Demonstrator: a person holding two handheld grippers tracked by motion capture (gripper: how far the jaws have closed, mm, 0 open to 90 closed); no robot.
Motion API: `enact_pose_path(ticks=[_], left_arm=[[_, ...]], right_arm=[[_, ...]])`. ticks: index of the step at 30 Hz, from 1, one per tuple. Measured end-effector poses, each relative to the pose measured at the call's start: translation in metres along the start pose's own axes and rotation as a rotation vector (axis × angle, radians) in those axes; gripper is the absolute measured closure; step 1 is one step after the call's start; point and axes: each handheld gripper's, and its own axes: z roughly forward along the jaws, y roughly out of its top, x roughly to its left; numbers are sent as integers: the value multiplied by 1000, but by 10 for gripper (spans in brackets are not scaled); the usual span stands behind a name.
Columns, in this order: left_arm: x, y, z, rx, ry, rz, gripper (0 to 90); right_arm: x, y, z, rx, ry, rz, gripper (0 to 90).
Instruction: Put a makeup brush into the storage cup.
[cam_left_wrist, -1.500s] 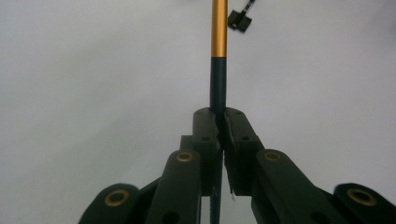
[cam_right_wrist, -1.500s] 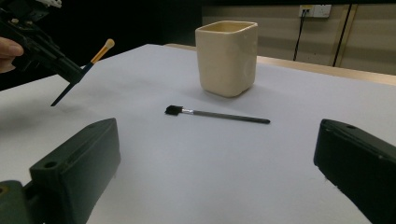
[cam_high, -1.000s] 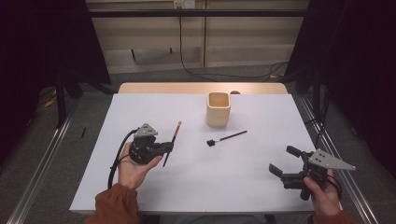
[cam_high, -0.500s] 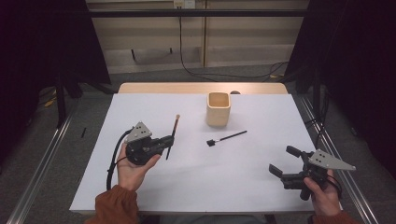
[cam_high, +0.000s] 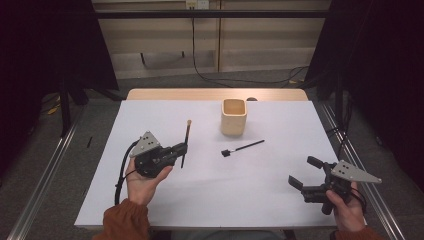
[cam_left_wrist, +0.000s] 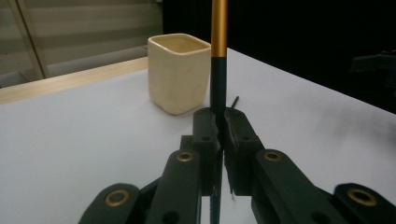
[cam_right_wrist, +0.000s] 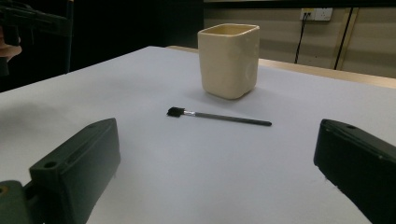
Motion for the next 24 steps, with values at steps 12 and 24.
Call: enact_pose_path(ticks=[12,24], left_arm=[[-6,2,0,-34,-55,-21,844],[-22,6,4,-30,-86,19,843]], right_arm=[[0,1,0,-15,15,17,0],[3,5,7,-80,71,41,0]])
